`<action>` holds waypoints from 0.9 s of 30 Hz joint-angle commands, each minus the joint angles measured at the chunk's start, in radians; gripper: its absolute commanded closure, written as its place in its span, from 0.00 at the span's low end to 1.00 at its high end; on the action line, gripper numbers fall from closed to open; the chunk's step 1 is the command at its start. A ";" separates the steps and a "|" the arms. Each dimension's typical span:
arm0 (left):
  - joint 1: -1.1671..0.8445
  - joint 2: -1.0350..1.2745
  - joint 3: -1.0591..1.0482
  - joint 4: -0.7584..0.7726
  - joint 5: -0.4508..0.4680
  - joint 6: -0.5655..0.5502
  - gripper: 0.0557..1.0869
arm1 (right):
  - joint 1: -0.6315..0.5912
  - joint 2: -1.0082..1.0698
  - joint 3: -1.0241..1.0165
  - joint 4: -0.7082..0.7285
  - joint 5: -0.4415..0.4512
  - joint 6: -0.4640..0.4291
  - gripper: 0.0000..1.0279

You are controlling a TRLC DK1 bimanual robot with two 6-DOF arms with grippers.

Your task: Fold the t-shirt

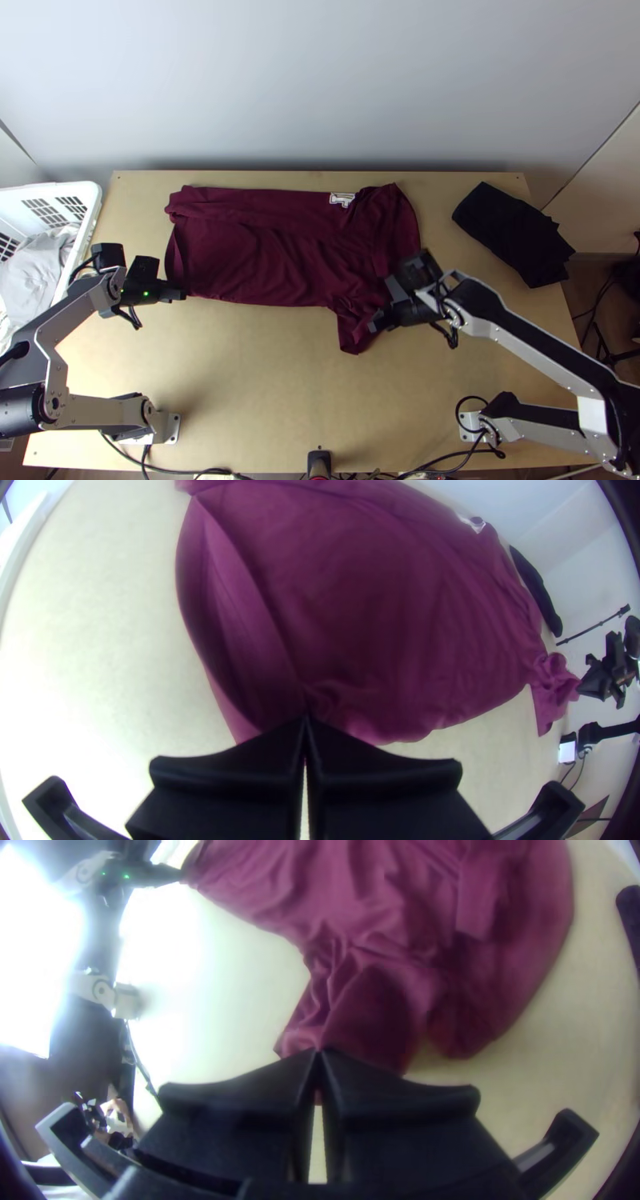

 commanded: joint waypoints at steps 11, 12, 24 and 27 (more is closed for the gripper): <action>-0.019 0.020 -0.006 0.017 -0.002 -0.016 0.96 | 0.022 0.001 0.095 0.026 0.005 0.040 0.70; -0.022 0.020 -0.006 0.017 -0.002 -0.018 0.96 | 0.015 0.007 0.097 0.049 0.018 0.040 0.84; -0.030 0.005 -0.005 0.007 -0.004 -0.035 0.96 | -0.031 -0.077 -0.038 0.068 0.001 0.038 0.33; -0.030 0.010 -0.011 0.014 -0.004 -0.035 0.96 | -0.010 -0.126 -0.121 0.035 -0.013 0.038 0.33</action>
